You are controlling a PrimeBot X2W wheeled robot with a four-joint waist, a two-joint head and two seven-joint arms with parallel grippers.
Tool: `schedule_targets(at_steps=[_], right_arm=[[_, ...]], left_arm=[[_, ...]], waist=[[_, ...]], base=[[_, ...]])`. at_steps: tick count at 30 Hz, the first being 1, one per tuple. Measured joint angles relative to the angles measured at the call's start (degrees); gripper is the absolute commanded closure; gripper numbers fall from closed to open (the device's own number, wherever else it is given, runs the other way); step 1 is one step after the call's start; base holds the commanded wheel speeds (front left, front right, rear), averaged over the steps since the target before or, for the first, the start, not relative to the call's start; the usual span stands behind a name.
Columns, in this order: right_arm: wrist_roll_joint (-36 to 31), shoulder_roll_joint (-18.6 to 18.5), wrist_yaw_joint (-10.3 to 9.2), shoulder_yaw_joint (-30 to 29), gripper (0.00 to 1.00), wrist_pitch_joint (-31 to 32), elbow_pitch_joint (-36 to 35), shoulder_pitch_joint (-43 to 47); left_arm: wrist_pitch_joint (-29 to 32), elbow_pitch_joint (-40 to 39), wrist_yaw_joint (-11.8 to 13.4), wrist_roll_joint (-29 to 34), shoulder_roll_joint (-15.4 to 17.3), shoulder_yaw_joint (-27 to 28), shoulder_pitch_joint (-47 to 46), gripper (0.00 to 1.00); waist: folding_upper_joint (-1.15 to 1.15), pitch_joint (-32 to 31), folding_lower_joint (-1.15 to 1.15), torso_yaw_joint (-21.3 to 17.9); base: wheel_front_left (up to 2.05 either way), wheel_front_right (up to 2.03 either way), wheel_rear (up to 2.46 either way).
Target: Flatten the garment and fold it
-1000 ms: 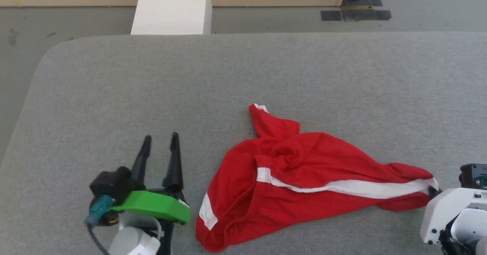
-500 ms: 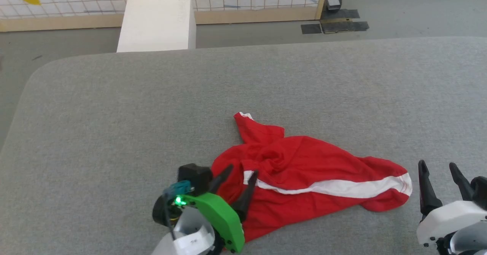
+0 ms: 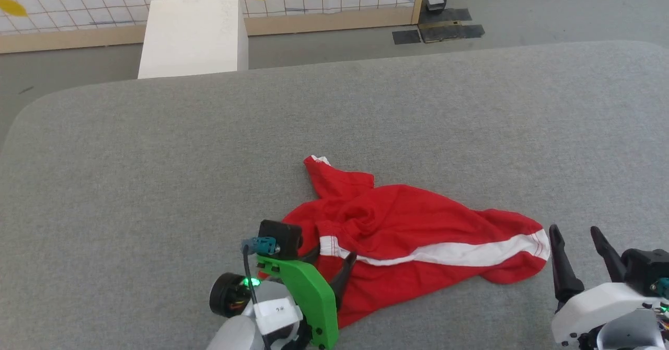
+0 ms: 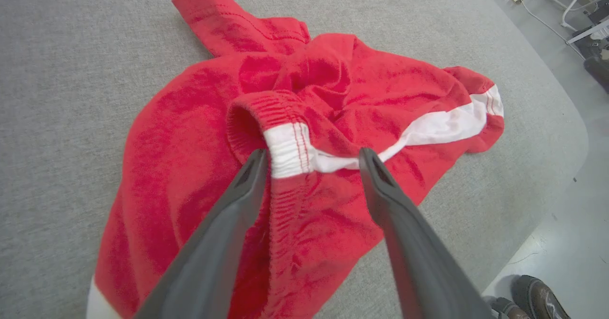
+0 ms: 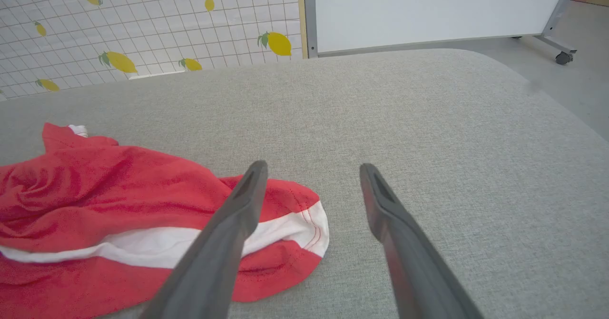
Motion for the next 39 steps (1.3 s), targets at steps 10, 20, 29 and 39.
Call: schedule_targets(at_steps=[10, 20, 29, 39], right_arm=[[0.4, 0.0, 0.00, 0.8, 0.00, 0.1, 1.3, 0.0], [1.0, 0.0, 0.00, -0.7, 0.00, 7.8, 5.8, -1.0], [0.2, 0.0, 0.00, -3.8, 0.00, 22.0, 15.5, -9.8], [-2.7, -1.1, -0.03, -2.1, 1.00, 39.1, 14.1, -13.3]], left_arm=[[-0.6, 0.1, -0.5, -0.4, 0.3, -0.4, -0.3, 1.00], [-2.9, -3.0, 2.0, -2.7, 2.4, 3.6, 3.9, 1.00], [-1.2, -4.8, 1.9, -3.0, 3.3, 2.7, 4.6, 1.00], [-0.6, -4.5, 1.4, -3.1, 3.3, 1.3, 3.5, 1.00]], waist=[[0.00, -0.2, 0.00, -0.1], [0.00, -0.2, 0.00, 0.9], [0.00, 1.7, 0.00, 3.1], [0.00, 3.2, 0.00, 5.3]], base=[[0.00, 0.00, 0.00], [0.00, 0.00, 0.00], [0.00, 0.00, 0.00], [0.00, 0.00, 0.00]])
